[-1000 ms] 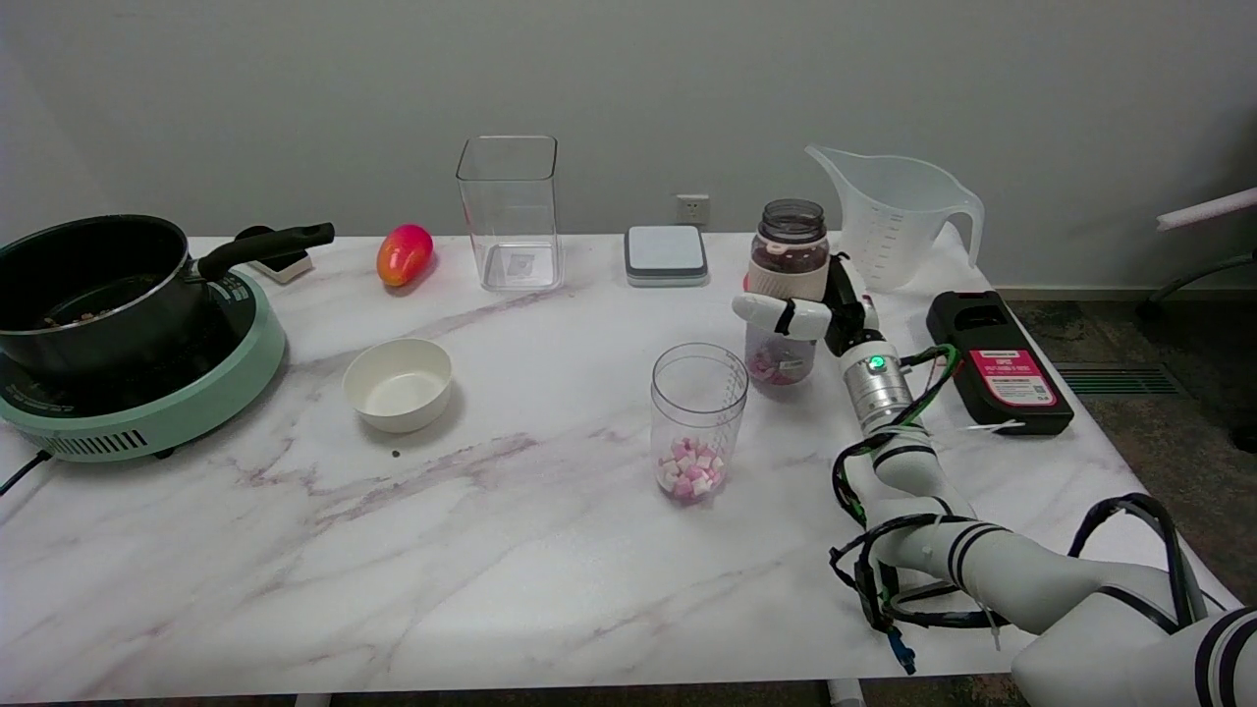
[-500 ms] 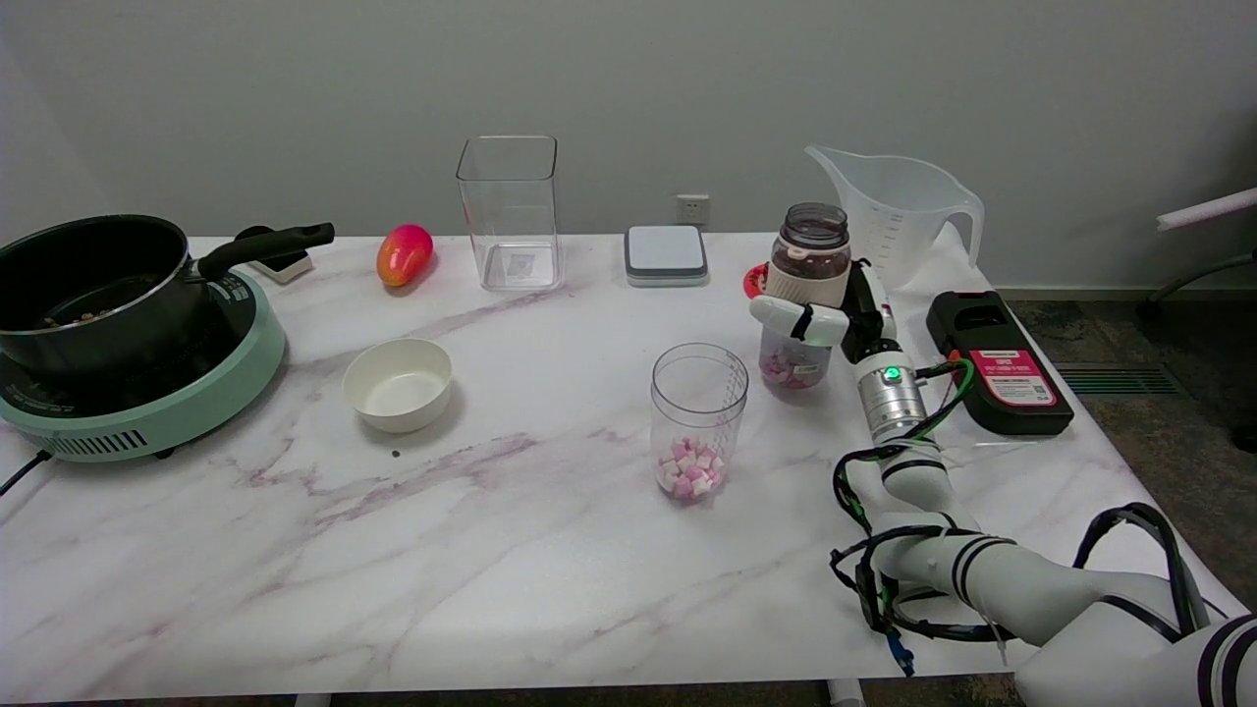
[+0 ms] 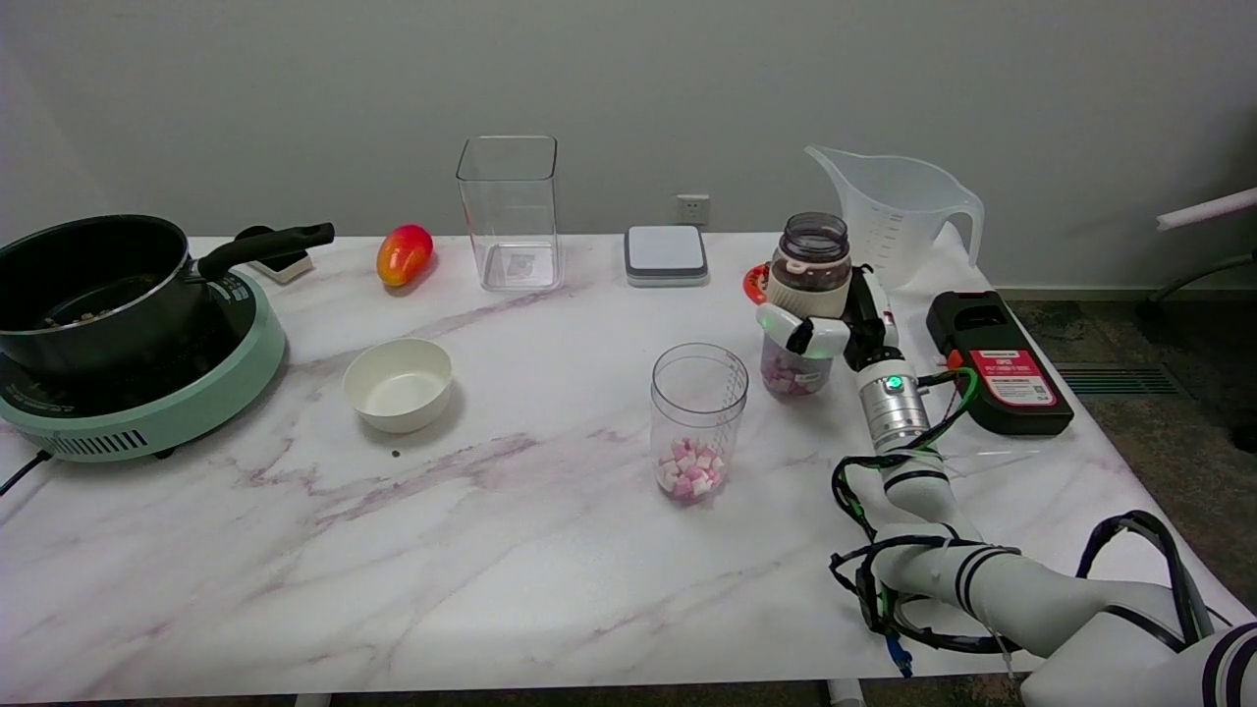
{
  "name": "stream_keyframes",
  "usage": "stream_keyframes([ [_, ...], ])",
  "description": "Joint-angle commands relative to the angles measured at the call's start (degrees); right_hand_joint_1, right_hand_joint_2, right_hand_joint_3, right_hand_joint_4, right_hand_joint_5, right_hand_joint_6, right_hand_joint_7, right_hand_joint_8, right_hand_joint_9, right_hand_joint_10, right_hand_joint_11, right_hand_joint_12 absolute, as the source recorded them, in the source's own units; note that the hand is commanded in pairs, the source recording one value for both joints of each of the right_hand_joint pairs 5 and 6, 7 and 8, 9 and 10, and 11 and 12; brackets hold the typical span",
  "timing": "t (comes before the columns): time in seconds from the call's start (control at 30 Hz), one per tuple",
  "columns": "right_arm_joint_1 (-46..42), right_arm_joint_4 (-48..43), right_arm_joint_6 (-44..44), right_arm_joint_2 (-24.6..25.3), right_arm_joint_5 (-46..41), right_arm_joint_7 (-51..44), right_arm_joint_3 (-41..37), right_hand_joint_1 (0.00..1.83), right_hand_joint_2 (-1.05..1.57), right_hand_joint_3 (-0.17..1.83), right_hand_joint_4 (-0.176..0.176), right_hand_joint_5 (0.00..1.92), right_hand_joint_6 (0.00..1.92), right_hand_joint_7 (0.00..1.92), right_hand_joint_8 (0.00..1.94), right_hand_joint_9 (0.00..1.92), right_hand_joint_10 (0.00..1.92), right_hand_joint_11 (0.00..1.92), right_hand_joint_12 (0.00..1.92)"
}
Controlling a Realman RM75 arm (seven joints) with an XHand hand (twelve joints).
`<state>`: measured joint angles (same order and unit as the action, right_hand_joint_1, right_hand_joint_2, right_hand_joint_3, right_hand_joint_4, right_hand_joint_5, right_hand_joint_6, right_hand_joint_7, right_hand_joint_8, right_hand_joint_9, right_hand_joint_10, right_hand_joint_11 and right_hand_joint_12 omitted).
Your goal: Place the bottle on the table.
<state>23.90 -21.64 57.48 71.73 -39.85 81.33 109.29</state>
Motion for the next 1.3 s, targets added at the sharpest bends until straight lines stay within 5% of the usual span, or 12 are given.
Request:
stream_keyframes([
  [0.03,-2.3,-1.0,2.1,-0.2,-0.7,0.5,0.4,1.38,-0.03,1.25,0.0,0.87,0.87,1.27,1.27,1.15,1.15,0.97,0.97],
  [0.33,-3.6,-1.8,2.5,-0.8,-0.7,2.7,0.4,1.35,-0.31,0.94,0.0,0.52,0.52,0.95,0.95,0.81,0.81,0.71,0.71],
  [0.53,-4.7,-3.0,2.5,-1.4,-0.7,2.9,0.1,1.32,-0.45,1.09,0.0,0.43,0.43,0.82,0.82,0.6,0.6,0.62,0.62],
  [0.8,-5.9,-4.3,2.5,-2.5,-0.9,2.9,-0.1,1.3,-0.64,1.22,0.0,0.33,0.33,0.7,0.7,0.54,0.54,0.52,0.52],
  [1.07,-8.1,-7.3,2.0,-6.6,-0.4,5.4,0.0,1.28,-1.02,1.22,0.0,0.11,0.11,0.41,0.41,0.42,0.42,0.44,0.44],
  [1.3,-10.2,-8.5,3.1,-9.1,-0.9,5.4,-0.7,1.26,-1.05,1.12,0.0,0.03,0.03,0.33,0.33,0.33,0.33,0.41,0.41],
])
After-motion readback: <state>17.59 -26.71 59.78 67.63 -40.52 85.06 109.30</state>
